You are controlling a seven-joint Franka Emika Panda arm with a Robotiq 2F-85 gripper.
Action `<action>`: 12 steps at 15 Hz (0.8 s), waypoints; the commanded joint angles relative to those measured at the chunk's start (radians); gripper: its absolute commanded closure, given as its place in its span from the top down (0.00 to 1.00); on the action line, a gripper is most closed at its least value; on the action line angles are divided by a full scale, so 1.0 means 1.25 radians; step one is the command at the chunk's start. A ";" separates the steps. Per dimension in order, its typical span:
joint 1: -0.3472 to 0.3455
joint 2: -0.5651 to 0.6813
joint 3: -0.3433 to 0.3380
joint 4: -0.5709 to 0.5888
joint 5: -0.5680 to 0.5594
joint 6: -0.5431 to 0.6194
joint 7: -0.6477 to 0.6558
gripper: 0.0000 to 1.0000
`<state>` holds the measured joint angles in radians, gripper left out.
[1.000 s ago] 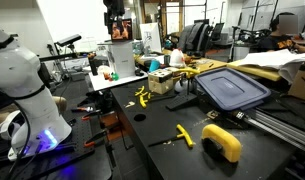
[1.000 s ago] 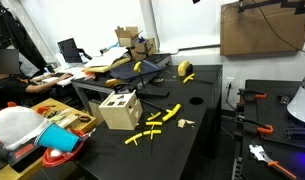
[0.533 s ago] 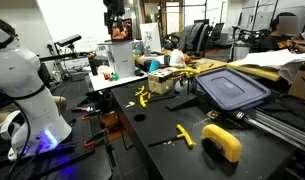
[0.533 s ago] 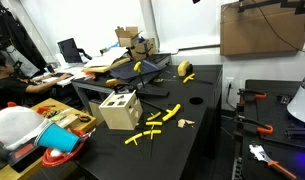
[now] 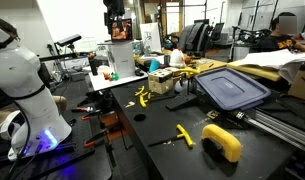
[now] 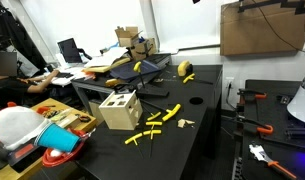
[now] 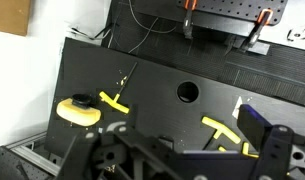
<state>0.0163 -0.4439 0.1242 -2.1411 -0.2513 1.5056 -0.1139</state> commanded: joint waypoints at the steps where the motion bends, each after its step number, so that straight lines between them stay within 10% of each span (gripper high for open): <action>1: 0.022 0.002 -0.017 0.002 -0.006 -0.003 0.007 1.00; 12: 0.022 0.003 -0.017 0.000 -0.009 -0.001 0.015 1.00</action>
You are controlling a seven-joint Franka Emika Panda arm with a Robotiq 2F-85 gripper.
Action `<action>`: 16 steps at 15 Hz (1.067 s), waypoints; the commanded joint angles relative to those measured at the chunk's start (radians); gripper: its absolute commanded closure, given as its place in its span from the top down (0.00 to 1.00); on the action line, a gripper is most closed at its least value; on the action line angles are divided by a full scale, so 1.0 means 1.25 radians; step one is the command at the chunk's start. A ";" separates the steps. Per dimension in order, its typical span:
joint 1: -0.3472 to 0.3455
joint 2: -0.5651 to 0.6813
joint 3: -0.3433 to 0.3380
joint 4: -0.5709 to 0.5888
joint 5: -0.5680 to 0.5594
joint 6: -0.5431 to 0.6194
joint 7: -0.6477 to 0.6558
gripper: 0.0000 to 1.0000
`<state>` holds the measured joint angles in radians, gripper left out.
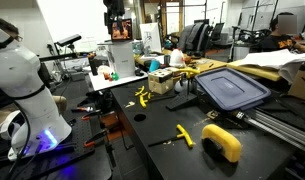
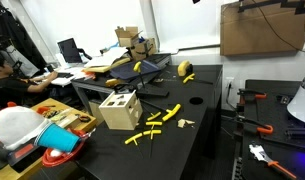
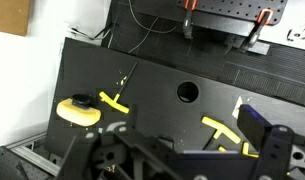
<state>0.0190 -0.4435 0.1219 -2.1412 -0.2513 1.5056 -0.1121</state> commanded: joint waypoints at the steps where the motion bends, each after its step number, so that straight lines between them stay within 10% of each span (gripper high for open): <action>1: 0.021 0.004 -0.017 -0.002 -0.009 0.000 0.017 1.00; 16: 0.008 0.051 -0.024 -0.086 -0.055 0.120 0.107 1.00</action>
<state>0.0261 -0.3806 0.1036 -2.2161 -0.2885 1.6094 -0.0102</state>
